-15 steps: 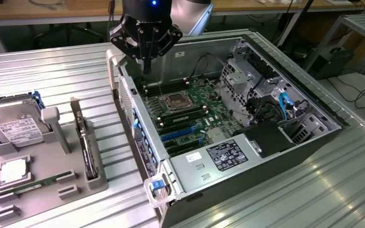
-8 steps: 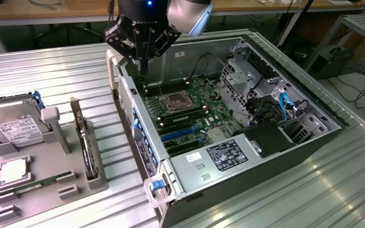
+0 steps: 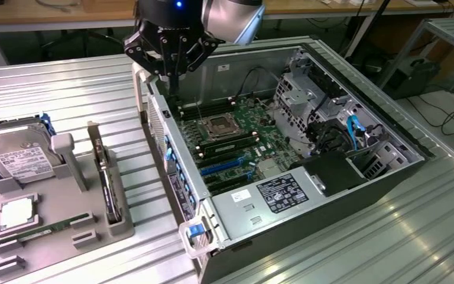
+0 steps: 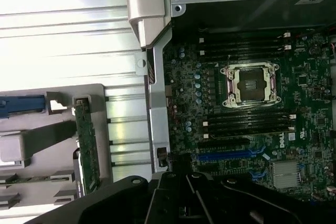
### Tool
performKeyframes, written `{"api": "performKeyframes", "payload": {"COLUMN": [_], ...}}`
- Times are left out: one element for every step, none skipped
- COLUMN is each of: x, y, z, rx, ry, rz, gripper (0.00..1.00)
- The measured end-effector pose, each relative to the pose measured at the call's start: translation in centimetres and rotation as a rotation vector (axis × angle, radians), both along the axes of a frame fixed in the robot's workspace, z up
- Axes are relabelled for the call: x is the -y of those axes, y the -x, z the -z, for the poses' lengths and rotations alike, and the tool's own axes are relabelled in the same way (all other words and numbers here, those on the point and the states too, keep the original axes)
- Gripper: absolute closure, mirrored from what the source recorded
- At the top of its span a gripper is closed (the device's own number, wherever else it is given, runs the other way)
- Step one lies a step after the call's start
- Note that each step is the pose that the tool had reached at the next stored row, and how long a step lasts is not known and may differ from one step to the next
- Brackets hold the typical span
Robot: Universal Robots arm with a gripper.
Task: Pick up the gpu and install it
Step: 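Reach for the gpu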
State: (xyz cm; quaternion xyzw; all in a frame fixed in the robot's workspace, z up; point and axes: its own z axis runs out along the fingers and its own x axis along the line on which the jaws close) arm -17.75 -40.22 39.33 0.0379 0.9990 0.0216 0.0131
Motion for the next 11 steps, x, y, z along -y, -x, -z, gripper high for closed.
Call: {"api": "performKeyframes", "payload": {"x": [0.01, 0.01, 0.02, 0.02, 0.03, 0.04, 0.05, 0.06, 0.07, 0.09, 0.09], "y": [0.06, 0.15, 0.23, 0.30, 0.39, 0.47, 0.55, 0.63, 0.69, 0.83, 0.87], "z": [0.00, 0.00, 0.00, 0.00, 0.00, 0.00, 0.00, 0.00, 0.00, 0.00, 0.01], "rx": [0.0000, 0.0000, 0.0000, 0.0000, 0.0000, 0.0000, 0.0000, 0.0000, 0.0000, 0.0000, 0.0001], "ry": [0.0000, 0.0000, 0.0000, 0.0000, 0.0000, 0.0000, 0.0000, 0.0000, 0.0000, 0.0000, -0.0001], "rz": [0.000, 0.000, 0.000, 0.000, 0.000, 0.000, 0.000, 0.000, 0.000, 0.000, 0.000], "gripper": [0.89, 0.89, 0.89, 0.89, 0.89, 0.89, 0.89, 0.89, 0.89, 0.89, 0.89]}}
